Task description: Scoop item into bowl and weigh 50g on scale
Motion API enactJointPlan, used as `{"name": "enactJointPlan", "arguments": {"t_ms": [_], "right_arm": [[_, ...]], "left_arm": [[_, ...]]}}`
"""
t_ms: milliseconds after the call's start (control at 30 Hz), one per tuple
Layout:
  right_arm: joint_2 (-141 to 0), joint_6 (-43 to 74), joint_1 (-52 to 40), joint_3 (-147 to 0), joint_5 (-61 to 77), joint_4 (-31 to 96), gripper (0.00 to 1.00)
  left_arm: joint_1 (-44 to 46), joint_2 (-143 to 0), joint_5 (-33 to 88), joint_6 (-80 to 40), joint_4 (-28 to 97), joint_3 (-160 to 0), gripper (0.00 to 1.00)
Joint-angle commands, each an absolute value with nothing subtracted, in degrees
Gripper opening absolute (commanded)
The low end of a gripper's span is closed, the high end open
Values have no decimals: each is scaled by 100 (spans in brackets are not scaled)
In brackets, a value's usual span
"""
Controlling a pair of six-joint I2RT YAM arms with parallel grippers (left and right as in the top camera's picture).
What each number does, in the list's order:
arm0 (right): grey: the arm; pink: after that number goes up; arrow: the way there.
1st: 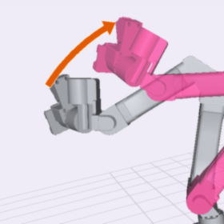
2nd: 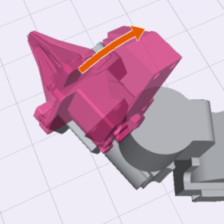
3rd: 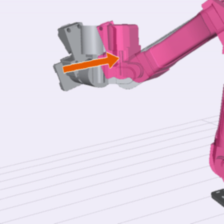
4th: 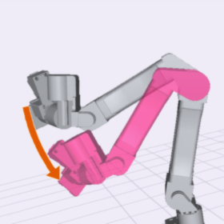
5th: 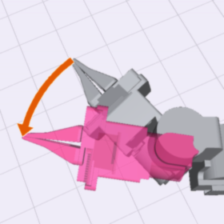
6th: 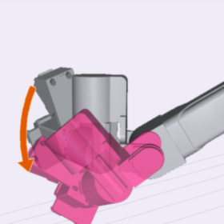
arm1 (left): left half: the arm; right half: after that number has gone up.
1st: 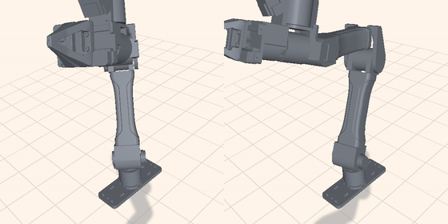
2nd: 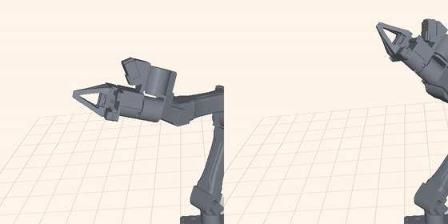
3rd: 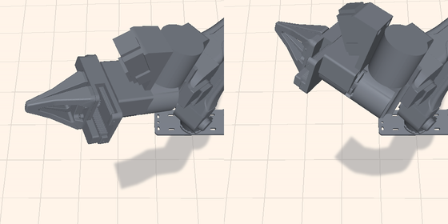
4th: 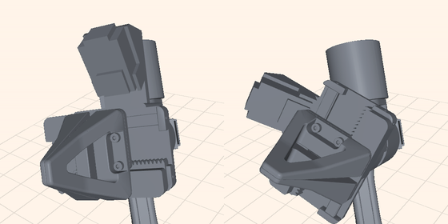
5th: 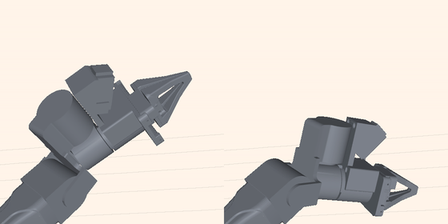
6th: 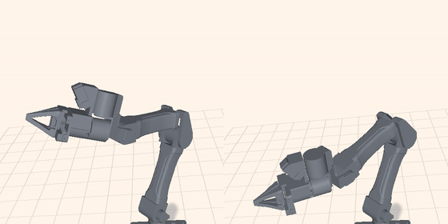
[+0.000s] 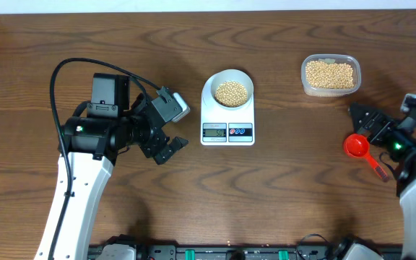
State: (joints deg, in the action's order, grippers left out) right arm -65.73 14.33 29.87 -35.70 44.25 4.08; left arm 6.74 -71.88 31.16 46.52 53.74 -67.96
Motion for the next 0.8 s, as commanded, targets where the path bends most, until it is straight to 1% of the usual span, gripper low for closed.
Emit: {"name": "enactJointPlan", "arguments": {"t_ms": [0, 100, 267, 767], "right_arm": [[-5876, 1455, 2969, -3675, 4600, 384, 99], [-5290, 1457, 2967, -3675, 4602, 414, 99], [-4779, 1457, 2967, -3675, 4602, 567, 99], [-4923, 1557, 2956, -3675, 4613, 648, 99]], "left_arm": [[644, -7109, 3103, 4622, 5389, -6886, 98], [644, -7109, 3103, 4622, 5389, -6886, 98], [644, -7109, 3103, 4622, 5389, -6886, 98], [644, -7109, 3103, 4624, 5389, -6886, 98]]}}
